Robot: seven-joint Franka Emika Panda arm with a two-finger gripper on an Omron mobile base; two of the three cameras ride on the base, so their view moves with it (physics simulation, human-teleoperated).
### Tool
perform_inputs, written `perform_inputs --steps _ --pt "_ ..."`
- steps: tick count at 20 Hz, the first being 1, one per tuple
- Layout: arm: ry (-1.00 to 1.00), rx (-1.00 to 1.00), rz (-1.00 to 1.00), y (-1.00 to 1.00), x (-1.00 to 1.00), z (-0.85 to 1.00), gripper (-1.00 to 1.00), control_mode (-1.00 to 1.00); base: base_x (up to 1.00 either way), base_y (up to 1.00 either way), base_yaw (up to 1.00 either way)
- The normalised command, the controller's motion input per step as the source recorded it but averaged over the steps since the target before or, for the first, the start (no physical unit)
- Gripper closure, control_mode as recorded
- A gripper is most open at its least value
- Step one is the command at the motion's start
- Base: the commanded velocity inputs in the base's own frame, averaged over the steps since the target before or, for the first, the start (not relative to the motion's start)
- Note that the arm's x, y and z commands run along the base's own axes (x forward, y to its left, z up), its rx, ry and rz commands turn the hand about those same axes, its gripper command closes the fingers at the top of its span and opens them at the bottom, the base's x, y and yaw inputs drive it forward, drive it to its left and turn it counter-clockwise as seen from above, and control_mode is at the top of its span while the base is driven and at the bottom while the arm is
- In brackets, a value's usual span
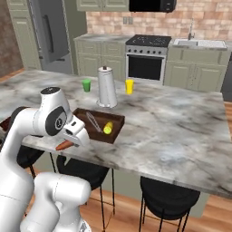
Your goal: Gather the corn and carrot from the fridge and place them on a tray on the dining counter. Then gather the chicken drumstick and steak from the fridge and place them on the other tray.
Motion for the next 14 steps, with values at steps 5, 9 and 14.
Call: perform_inputs --steps 5,9,14 --pt "0.0 0.0 0.03 0.0 0.01 0.0 1.0 -1.0 0.03 0.0 0.06" --pt "0.04 -0.01 0.04 0.06 0.14 0.0 1.0 -1.0 0.0 0.0 0.0" --pt "0.01 0.0 0.1 0.0 0.3 0.09 1.0 -1.0 0.0 0.0 0.0"
